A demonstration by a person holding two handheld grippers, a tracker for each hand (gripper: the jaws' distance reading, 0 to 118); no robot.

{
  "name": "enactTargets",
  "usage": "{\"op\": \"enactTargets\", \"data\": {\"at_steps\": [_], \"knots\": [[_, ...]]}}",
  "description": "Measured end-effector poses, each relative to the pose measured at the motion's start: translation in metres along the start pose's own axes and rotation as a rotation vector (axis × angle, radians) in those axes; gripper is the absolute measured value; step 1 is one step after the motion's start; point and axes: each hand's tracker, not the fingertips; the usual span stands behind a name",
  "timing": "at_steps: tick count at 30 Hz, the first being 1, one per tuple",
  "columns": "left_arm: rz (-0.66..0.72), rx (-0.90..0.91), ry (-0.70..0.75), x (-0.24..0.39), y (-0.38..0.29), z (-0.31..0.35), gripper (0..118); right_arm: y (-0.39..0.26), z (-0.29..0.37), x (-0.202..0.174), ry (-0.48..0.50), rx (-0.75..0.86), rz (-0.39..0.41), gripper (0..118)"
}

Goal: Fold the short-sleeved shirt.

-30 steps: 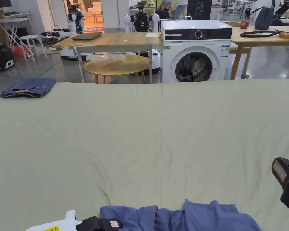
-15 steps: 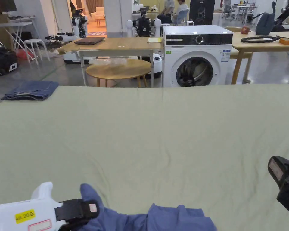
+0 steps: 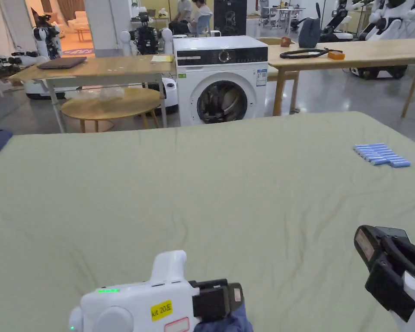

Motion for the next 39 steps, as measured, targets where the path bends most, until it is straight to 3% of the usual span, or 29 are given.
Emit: {"op": "enactTargets", "data": {"at_steps": [3, 5, 6, 8, 10, 15, 19, 22, 27, 29, 33, 37, 39], "knots": [[-0.075, 0.172, 0.142, 0.006, 0.003, 0.019, 52, -0.004, -0.003, 0.005, -0.008, -0.005, -0.031, 0], [-0.157, 0.115, 0.227, 0.007, -0.015, 0.003, 52, -0.006, -0.005, 0.005, -0.006, -0.014, -0.042, 0], [-0.192, -0.011, 0.246, 0.012, -0.029, -0.013, 50, -0.008, -0.006, 0.004, -0.004, -0.016, -0.042, 0], [-0.255, -0.165, 0.238, 0.018, -0.064, -0.040, 1, -0.009, -0.006, 0.003, 0.001, -0.024, -0.039, 0], [-0.275, -0.222, 0.226, 0.026, -0.093, -0.064, 0, -0.010, -0.005, 0.002, 0.008, -0.026, -0.037, 0], [-0.178, -0.235, 0.219, 0.033, -0.108, -0.100, 0, -0.013, -0.003, -0.001, 0.016, -0.038, -0.017, 0], [-0.149, -0.140, 0.139, 0.038, -0.079, -0.065, 0, -0.018, -0.011, -0.010, 0.047, -0.067, 0.007, 0], [-0.139, -0.008, 0.159, 0.023, -0.052, -0.008, 0, -0.026, -0.029, -0.025, 0.126, -0.162, -0.003, 0], [0.080, 0.234, 0.183, -0.037, -0.032, 0.094, 0, -0.071, -0.079, -0.061, 0.273, -0.506, 0.007, 0], [0.157, 0.279, 0.153, -0.061, -0.034, 0.120, 0, -0.092, -0.096, -0.070, 0.286, -0.613, -0.003, 0], [0.141, 0.210, 0.145, -0.060, -0.038, 0.108, 0, -0.094, -0.097, -0.071, 0.267, -0.579, -0.070, 0], [0.298, 0.209, 0.065, -0.074, -0.049, 0.091, 0, -0.083, -0.103, -0.073, 0.231, -0.613, 0.027, 0], [0.304, 0.220, 0.104, -0.080, -0.054, 0.096, 0, -0.099, -0.116, -0.075, 0.251, -0.718, 0.011, 0]]}}
